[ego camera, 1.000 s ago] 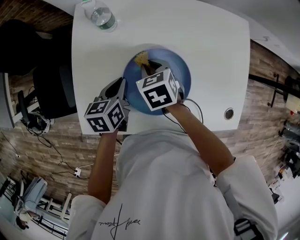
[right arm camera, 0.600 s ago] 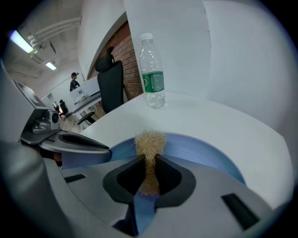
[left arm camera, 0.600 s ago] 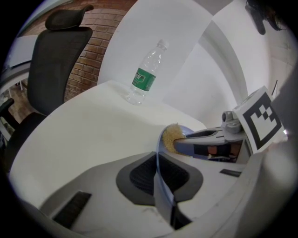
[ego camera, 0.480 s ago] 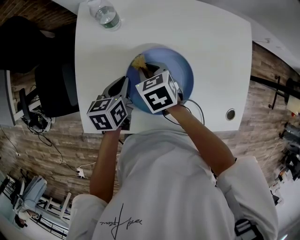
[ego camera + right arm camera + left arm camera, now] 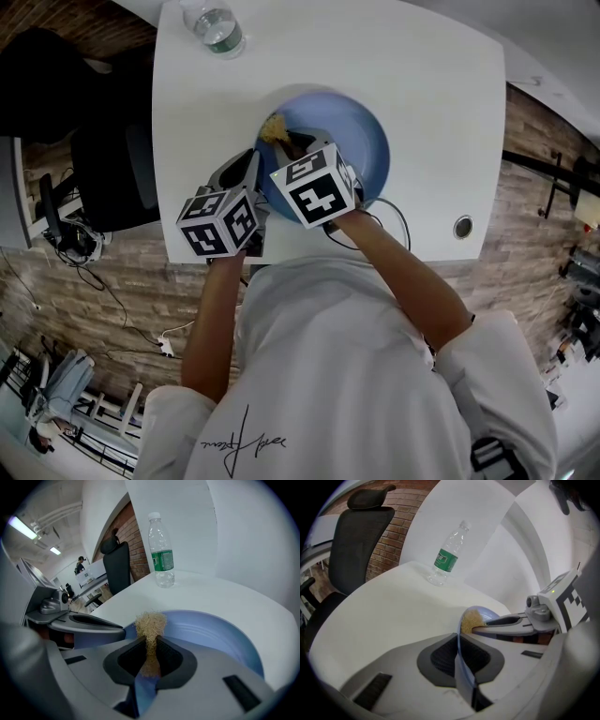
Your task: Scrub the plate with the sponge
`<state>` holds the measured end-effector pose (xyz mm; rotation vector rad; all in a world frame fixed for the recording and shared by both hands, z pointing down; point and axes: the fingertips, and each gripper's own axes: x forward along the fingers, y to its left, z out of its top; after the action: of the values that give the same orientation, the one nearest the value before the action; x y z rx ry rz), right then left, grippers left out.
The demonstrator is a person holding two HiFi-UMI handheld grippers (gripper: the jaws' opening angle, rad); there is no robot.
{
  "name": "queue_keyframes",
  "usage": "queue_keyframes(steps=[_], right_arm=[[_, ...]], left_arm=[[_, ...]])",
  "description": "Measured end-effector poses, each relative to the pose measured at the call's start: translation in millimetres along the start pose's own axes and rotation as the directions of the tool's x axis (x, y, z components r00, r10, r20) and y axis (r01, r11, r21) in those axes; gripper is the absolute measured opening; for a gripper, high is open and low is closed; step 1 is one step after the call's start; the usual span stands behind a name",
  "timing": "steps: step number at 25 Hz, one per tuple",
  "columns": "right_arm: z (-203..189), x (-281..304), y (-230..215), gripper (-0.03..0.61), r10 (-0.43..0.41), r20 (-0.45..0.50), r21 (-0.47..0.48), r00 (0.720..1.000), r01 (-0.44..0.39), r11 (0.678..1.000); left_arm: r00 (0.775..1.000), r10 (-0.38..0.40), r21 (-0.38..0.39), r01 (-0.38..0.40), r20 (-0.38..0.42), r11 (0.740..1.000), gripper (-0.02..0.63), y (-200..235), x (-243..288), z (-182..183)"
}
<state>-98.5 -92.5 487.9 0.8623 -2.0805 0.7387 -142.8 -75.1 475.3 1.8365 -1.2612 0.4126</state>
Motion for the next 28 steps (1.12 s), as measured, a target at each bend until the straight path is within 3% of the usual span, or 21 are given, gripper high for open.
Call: queue_keyframes(steps=[9, 17, 25, 28], right_arm=[[-12.0, -1.5, 19.3, 0.048, 0.080, -0.060, 0.025, 0.995, -0.079, 0.997], [-22.8, -6.8, 22.6, 0.048, 0.168, -0.088, 0.159, 0.982, -0.152, 0.975], [-34.6, -11.3, 31.0, 0.048, 0.232, -0.117, 0.204, 0.966, -0.205, 0.957], [-40.2, -14.0, 35.0, 0.048, 0.234, -0.144, 0.159, 0.961, -0.211, 0.964]], left_arm=[[1.000, 0.000, -0.002, 0.000, 0.001, 1.000, 0.020, 0.3, 1.3, -0.3], [1.000, 0.000, -0.004, 0.000, 0.002, 1.000, 0.020, 0.3, 3.0, -0.1], [1.000, 0.000, -0.018, 0.000, 0.006, 1.000, 0.020, 1.0, 2.5, -0.1], [1.000, 0.001, -0.017, -0.001, 0.007, 1.000, 0.020, 1.2, 2.7, -0.1]])
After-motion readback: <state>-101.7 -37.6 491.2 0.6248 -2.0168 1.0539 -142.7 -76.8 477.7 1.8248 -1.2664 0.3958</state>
